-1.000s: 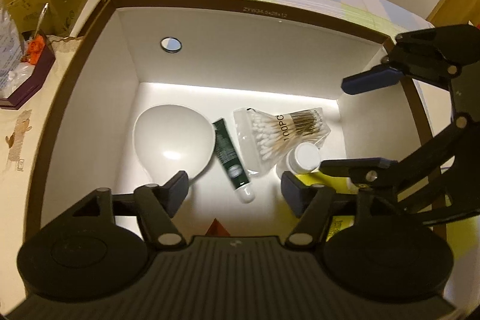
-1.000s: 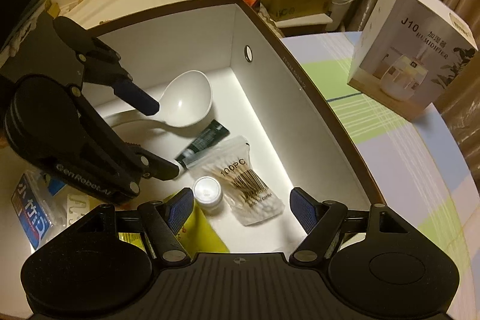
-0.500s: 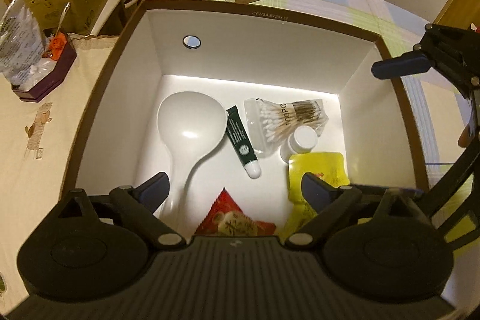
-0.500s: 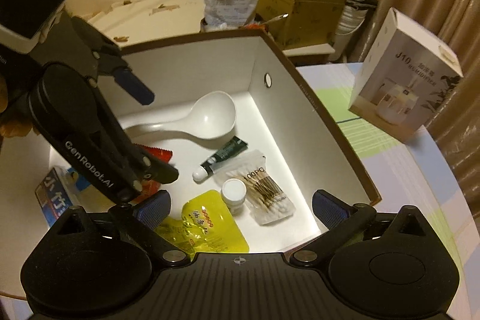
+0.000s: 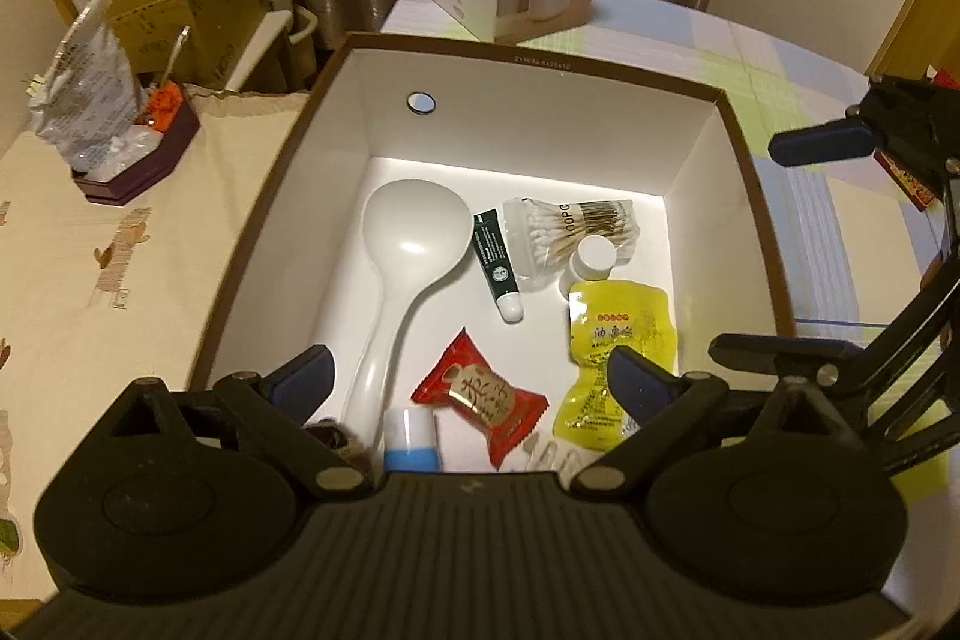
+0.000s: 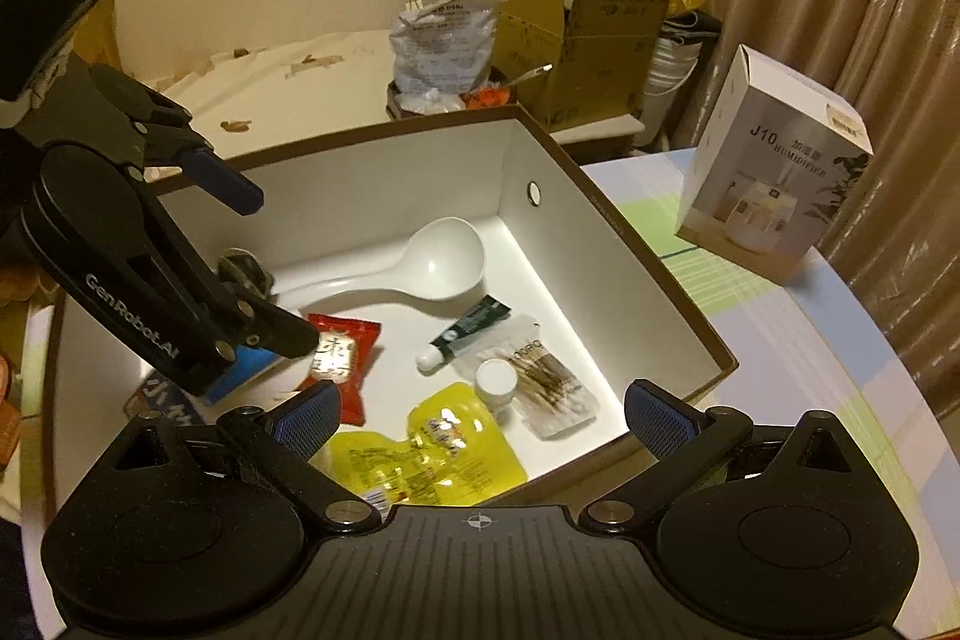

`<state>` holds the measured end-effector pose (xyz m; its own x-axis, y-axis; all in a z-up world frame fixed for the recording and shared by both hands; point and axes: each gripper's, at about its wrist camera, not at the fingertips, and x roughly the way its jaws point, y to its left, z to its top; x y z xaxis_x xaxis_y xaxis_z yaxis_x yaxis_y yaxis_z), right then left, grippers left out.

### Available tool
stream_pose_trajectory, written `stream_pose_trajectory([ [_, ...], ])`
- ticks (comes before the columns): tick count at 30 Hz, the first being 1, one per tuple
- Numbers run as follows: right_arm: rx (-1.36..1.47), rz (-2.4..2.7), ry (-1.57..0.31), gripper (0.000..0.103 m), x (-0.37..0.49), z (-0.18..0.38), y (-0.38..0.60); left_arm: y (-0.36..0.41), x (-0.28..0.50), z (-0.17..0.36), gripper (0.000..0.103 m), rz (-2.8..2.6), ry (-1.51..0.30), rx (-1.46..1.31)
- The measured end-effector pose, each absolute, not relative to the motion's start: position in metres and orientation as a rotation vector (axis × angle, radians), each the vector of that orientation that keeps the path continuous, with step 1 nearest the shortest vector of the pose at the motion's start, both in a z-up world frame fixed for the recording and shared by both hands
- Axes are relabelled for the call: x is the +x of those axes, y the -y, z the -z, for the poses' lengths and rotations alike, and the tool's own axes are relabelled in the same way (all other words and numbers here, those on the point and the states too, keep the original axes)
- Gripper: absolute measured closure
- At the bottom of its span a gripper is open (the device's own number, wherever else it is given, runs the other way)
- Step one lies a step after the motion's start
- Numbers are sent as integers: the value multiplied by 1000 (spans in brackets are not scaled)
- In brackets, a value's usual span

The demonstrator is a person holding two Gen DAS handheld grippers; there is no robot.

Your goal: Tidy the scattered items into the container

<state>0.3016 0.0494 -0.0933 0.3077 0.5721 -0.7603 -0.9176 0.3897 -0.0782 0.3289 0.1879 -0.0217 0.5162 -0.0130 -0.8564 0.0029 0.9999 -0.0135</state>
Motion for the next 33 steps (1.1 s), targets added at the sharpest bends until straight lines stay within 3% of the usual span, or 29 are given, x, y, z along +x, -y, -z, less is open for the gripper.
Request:
stream_pose_trajectory([
  [33, -468, -1071, -629, 0, 199, 59, 23, -135, 182, -43, 7, -130, -867, -2],
])
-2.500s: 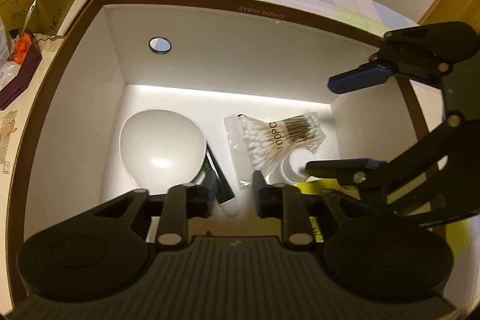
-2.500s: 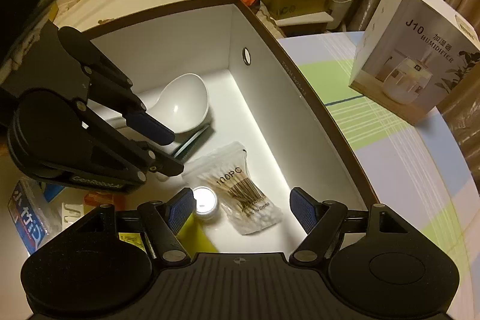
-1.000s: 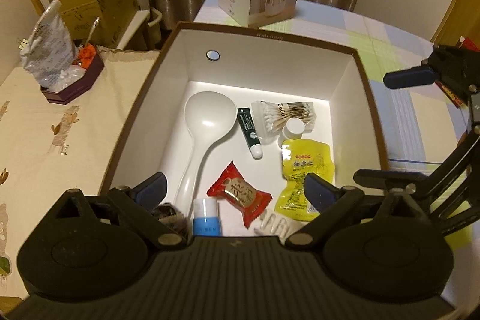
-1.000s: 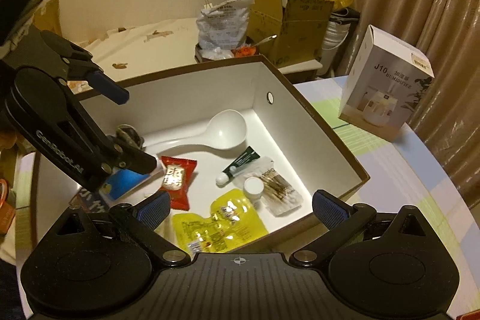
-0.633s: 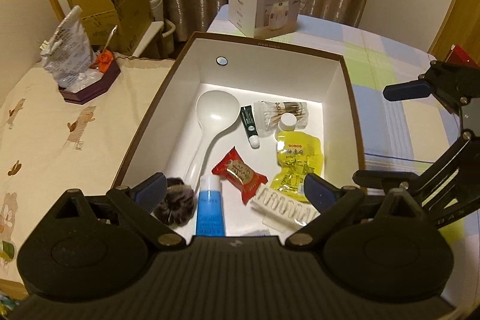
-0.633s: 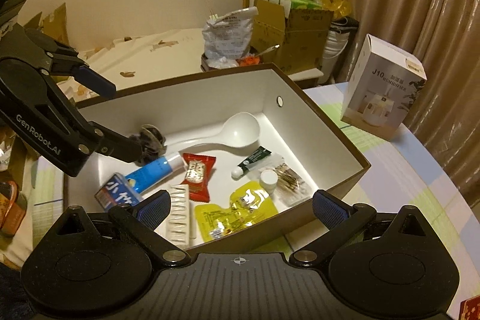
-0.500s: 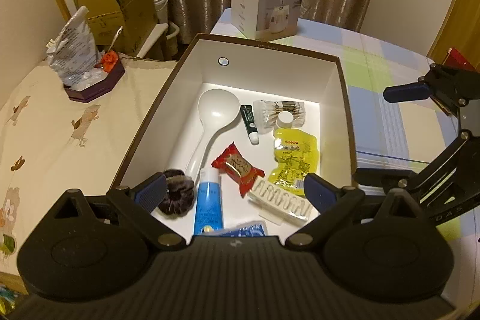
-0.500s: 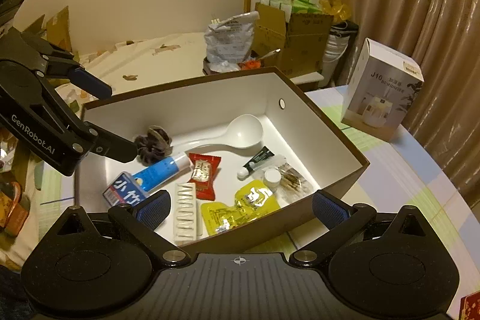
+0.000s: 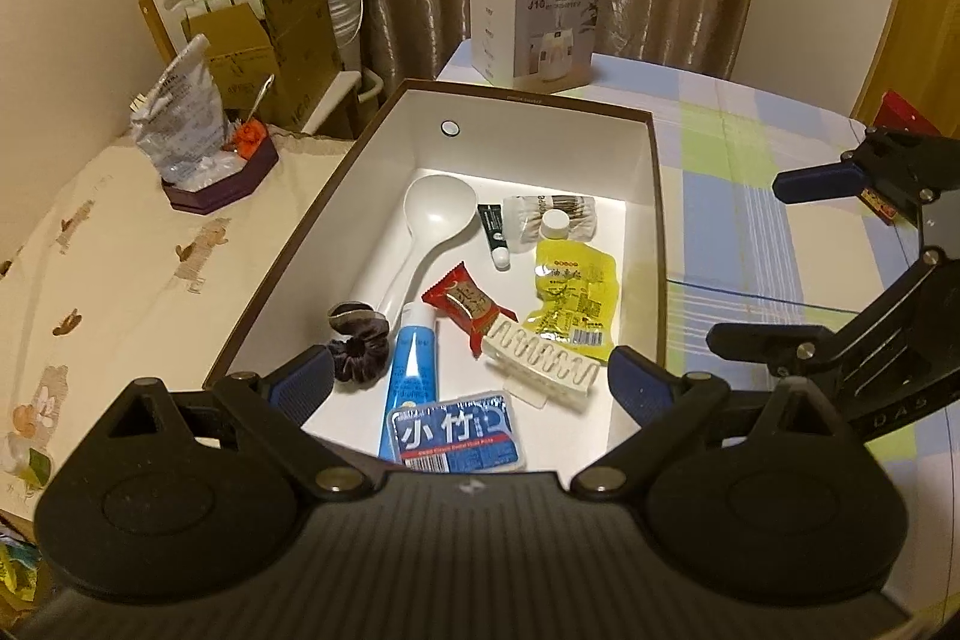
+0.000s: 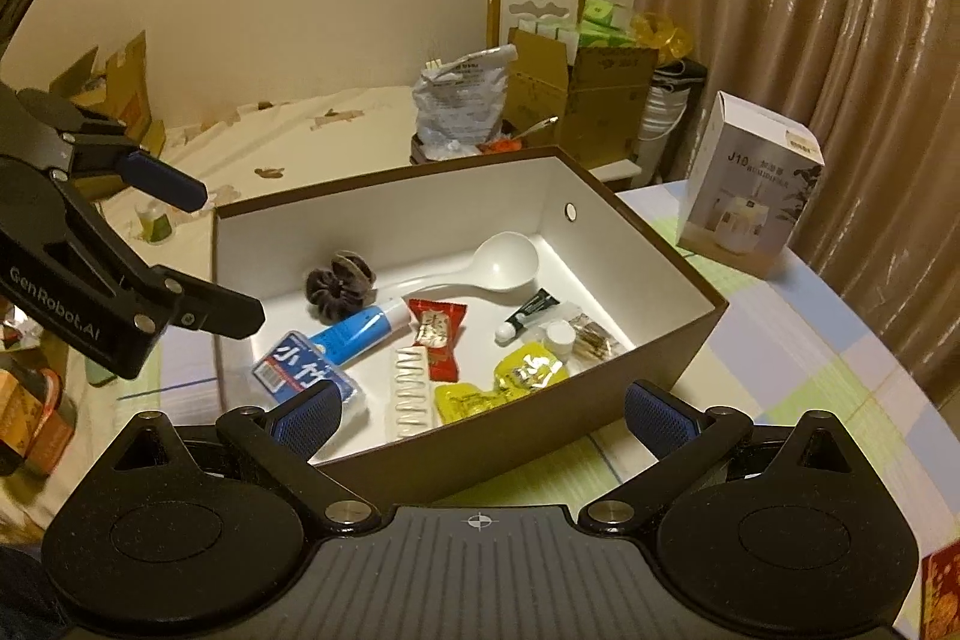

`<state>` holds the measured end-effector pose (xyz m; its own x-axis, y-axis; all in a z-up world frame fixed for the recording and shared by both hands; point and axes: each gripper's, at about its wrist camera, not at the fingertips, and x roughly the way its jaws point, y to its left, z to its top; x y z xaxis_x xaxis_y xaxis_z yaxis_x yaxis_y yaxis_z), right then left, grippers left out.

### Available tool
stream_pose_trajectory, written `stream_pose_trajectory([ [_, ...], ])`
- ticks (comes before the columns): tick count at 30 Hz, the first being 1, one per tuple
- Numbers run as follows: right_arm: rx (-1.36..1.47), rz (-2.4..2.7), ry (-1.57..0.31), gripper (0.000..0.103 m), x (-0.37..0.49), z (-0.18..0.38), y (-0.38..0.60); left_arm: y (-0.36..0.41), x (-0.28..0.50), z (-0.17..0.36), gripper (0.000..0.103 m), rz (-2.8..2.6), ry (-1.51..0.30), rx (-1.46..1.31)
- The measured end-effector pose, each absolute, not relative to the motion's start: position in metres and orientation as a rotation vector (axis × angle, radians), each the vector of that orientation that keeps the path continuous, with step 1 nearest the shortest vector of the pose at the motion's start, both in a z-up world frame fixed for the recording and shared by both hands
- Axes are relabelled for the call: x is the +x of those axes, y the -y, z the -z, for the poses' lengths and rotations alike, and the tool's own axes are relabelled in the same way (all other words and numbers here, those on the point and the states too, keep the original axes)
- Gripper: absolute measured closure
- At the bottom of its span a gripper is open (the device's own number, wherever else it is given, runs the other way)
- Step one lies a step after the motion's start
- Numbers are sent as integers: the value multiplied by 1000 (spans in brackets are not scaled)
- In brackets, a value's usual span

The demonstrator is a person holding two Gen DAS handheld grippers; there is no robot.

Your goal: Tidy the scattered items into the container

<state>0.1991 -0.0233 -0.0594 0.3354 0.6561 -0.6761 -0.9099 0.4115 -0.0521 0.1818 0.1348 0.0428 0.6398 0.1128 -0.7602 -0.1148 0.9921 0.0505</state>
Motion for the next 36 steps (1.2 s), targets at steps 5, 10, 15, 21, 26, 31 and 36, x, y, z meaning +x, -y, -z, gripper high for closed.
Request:
stream_pose_trajectory([
  [5, -428, -1064, -639, 0, 188, 57, 37, -125, 167, -46, 7, -143, -856, -1],
  [10, -402, -1062, -637, 0, 179, 53, 48, -116, 152, -48, 7, -156, -848, -2],
  [15, -380, -1040, -639, 0, 170, 51, 61, -107, 139, -51, 7, -168, -837, -5],
  [21, -341, -1006, -667, 0, 162, 54, 76, -92, 125, -54, 7, -177, -822, -3],
  [26, -335, -999, -670, 0, 153, 57, 89, -79, 116, -53, 3, -177, -815, -7],
  [31, -335, -1001, -660, 0, 146, 57, 100, -64, 111, -52, 3, -180, -801, 1],
  [36, -333, -984, -670, 0, 146, 61, 109, -51, 105, -48, 1, -190, -792, 3],
])
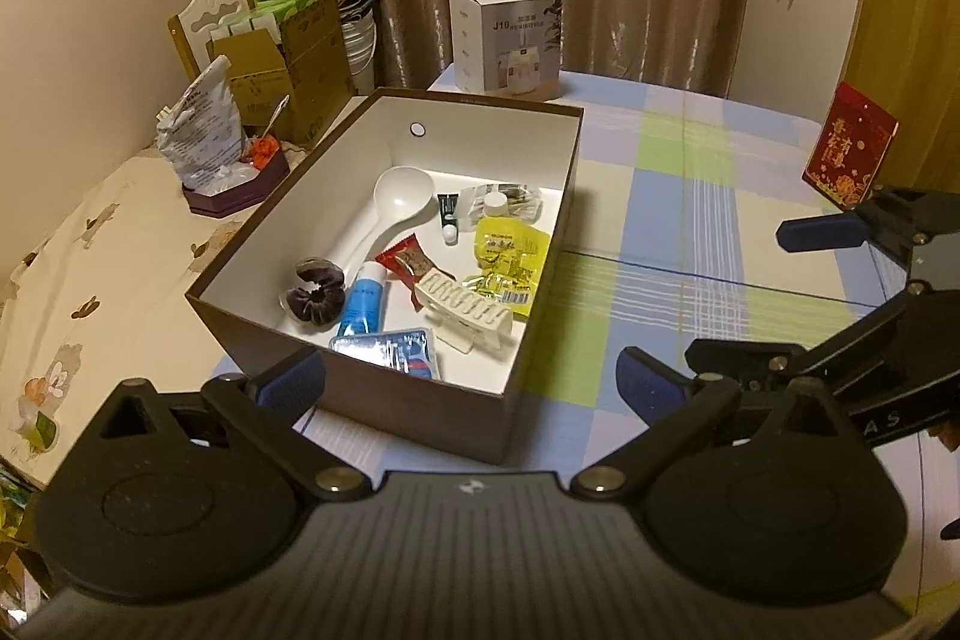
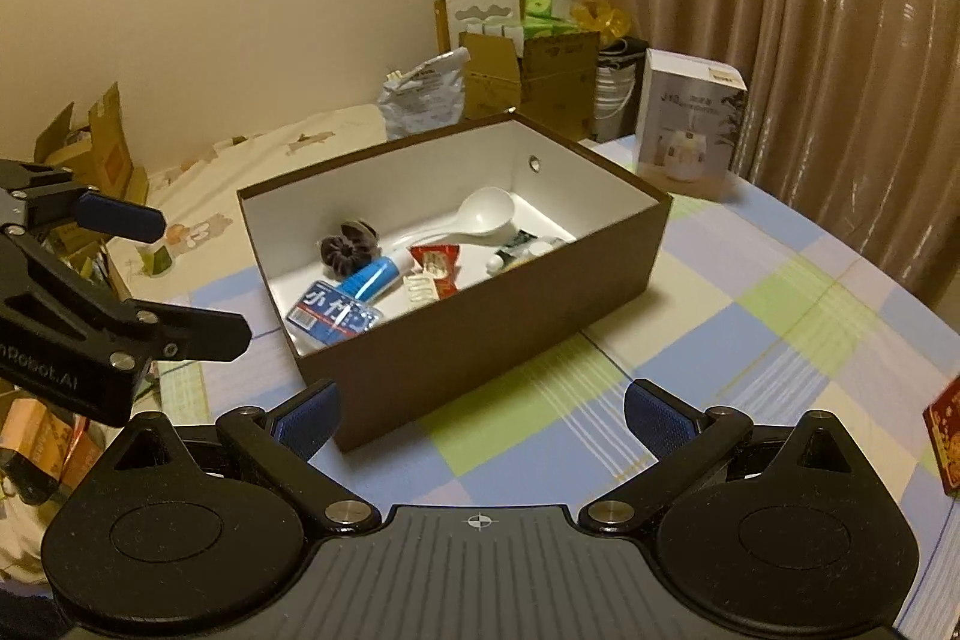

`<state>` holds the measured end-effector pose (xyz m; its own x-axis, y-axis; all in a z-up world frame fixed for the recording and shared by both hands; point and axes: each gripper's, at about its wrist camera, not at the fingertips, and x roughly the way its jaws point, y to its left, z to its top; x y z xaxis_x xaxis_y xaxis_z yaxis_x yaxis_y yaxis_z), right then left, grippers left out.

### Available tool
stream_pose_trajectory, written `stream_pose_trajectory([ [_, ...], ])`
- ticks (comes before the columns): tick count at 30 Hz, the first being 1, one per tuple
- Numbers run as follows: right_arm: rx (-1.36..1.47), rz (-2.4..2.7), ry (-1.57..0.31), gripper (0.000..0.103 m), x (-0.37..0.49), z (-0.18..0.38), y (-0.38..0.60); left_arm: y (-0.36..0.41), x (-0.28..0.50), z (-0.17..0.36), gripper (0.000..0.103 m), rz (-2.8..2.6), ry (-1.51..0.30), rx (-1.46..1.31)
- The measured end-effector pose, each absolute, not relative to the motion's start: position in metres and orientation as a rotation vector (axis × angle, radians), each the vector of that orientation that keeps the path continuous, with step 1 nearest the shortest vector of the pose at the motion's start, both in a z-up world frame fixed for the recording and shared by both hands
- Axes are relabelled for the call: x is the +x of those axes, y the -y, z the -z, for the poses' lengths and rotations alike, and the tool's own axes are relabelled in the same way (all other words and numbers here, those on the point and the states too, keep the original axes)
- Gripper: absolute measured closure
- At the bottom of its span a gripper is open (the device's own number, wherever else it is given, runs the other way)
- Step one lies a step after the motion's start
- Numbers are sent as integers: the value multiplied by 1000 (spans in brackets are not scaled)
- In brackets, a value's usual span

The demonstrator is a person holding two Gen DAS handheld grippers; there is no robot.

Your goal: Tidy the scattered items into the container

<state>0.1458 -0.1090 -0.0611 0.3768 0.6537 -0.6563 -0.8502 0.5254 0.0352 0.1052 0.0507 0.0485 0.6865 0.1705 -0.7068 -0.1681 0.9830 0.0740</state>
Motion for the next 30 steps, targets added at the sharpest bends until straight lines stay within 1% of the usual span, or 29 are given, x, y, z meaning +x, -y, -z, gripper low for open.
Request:
stream_pose_trajectory([
  [10, -302, -979, -679, 0, 144, 64, 125, -37, 97, -43, 1, -222, -800, 2],
  [16, -290, -971, -694, 0, 142, 68, 134, -29, 93, -38, 1, -208, -834, -9],
  [30, -311, -972, -711, 0, 137, 74, 149, -21, 87, -26, 1, -250, -871, -42],
])
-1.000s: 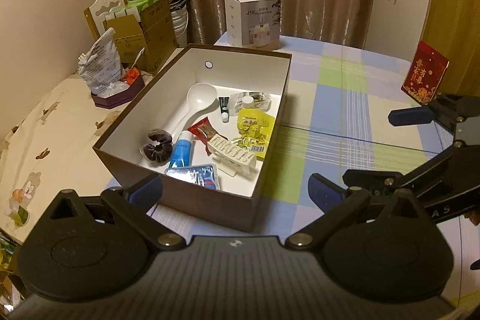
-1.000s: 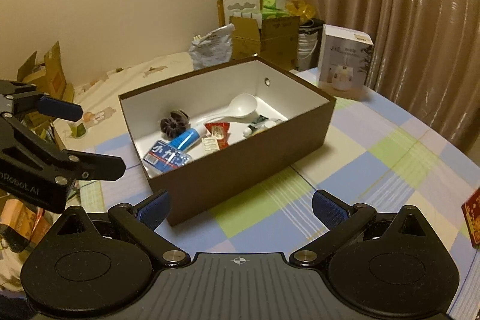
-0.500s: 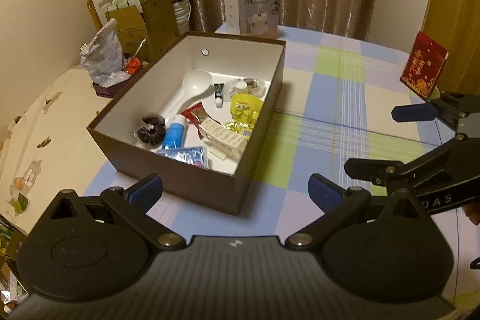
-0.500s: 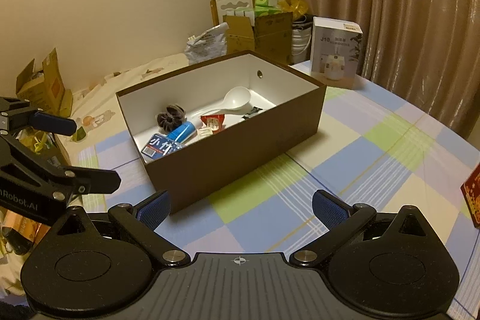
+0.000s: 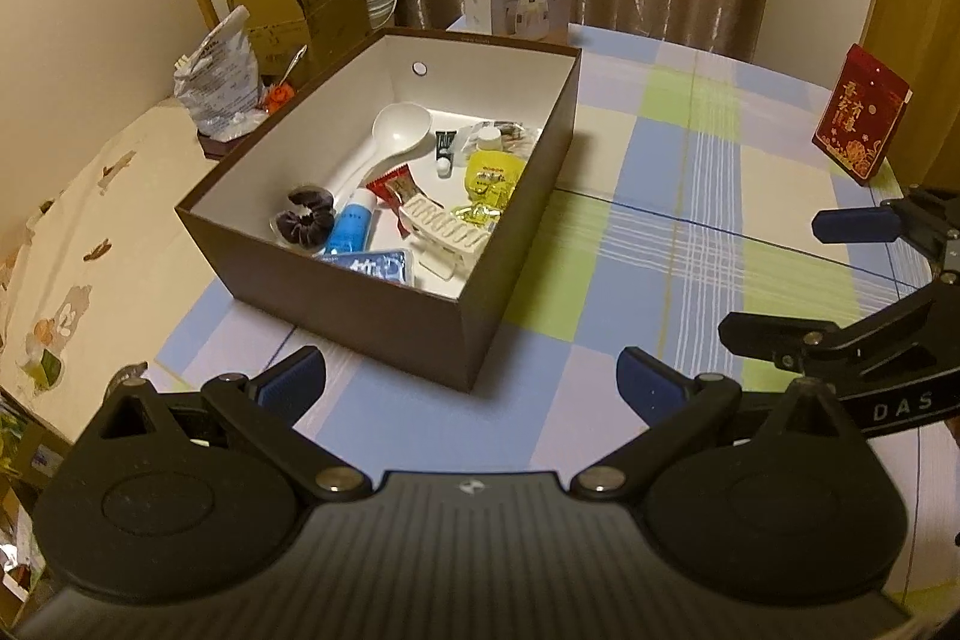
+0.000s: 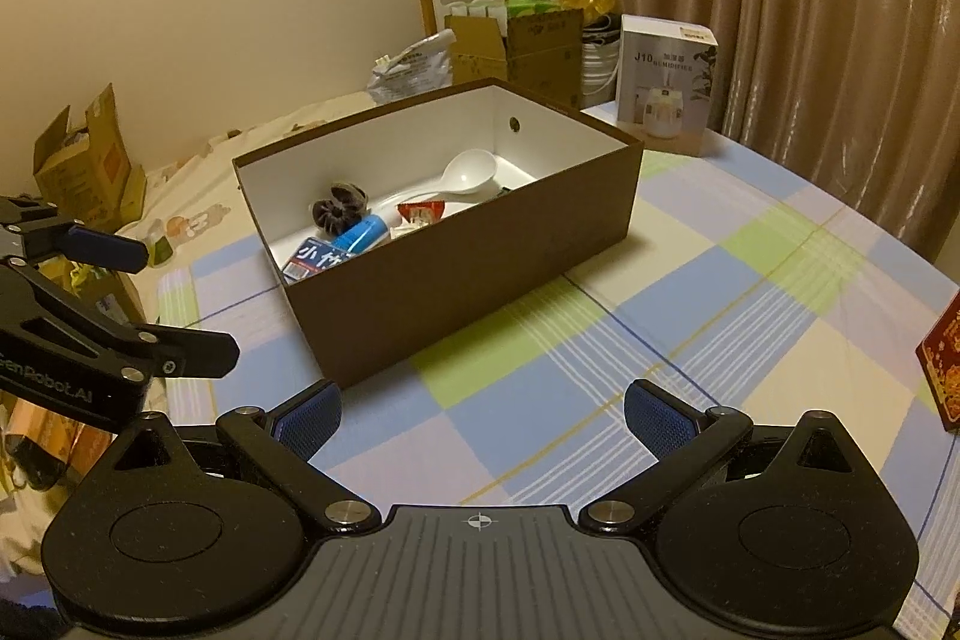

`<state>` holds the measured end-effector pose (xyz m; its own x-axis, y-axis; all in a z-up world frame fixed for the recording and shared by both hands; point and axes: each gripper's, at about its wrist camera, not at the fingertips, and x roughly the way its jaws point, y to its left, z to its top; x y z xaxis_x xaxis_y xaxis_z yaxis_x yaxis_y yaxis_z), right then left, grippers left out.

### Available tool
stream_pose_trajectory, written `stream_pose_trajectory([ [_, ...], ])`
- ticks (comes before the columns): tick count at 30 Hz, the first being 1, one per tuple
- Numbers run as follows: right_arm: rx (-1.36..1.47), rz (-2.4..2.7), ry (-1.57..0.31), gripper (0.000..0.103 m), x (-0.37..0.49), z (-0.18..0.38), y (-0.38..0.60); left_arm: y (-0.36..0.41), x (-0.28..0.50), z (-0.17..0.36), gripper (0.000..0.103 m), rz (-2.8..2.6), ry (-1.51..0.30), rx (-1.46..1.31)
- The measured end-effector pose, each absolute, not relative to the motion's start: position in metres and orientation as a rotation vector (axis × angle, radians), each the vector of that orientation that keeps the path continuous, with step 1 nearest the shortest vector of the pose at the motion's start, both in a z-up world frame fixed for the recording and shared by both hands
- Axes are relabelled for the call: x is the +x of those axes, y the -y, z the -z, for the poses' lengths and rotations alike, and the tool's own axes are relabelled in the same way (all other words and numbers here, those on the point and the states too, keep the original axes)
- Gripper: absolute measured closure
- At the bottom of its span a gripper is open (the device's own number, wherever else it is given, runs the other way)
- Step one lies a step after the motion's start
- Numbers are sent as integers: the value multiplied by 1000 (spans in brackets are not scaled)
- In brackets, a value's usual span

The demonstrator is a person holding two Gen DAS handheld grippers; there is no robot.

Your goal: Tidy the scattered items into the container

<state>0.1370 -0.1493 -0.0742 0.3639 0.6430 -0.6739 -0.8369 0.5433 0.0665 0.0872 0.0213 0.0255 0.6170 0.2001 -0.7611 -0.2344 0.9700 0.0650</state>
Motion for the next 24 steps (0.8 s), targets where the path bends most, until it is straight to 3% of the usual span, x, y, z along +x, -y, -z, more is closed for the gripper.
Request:
stream_pose_trajectory([
  [24, -341, -993, -729, 0, 137, 82, 151, -15, 86, -12, 1, -290, -912, -42],
])
